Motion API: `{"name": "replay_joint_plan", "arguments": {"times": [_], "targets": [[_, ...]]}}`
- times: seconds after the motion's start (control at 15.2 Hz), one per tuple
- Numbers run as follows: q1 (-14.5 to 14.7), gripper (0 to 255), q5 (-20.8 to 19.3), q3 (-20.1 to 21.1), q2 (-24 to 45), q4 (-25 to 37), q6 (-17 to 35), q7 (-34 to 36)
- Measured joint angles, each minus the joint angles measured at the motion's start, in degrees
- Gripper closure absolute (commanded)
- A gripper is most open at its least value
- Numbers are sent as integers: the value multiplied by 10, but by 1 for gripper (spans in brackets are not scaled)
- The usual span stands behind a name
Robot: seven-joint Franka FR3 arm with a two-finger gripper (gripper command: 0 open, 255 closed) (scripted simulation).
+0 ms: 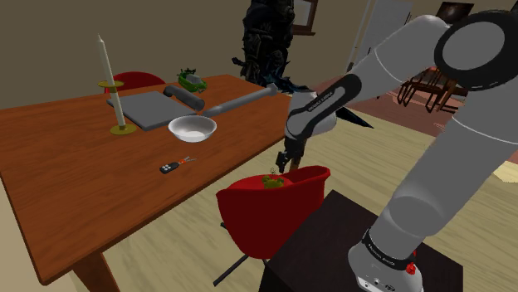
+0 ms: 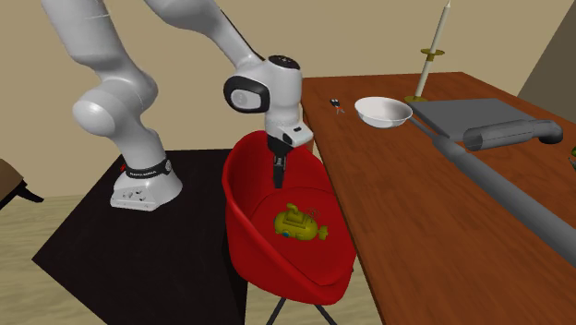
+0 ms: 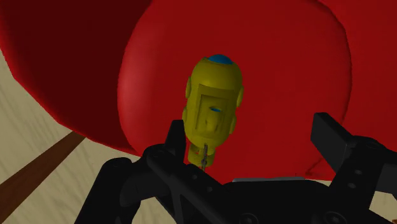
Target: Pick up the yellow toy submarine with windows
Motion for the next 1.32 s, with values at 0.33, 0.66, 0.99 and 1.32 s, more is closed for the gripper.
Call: {"name": "replay_joint_plan", "arguments": {"times": [0.33, 0.66, 0.99, 1.32], "targets": [[-11, 0, 38, -3, 124, 56, 91, -40], [-32, 0, 75, 11, 226, 116, 153, -76], [-40, 0, 87, 21, 272, 130, 187, -86], [-44, 255, 92, 26, 292, 134, 204, -91]]}}
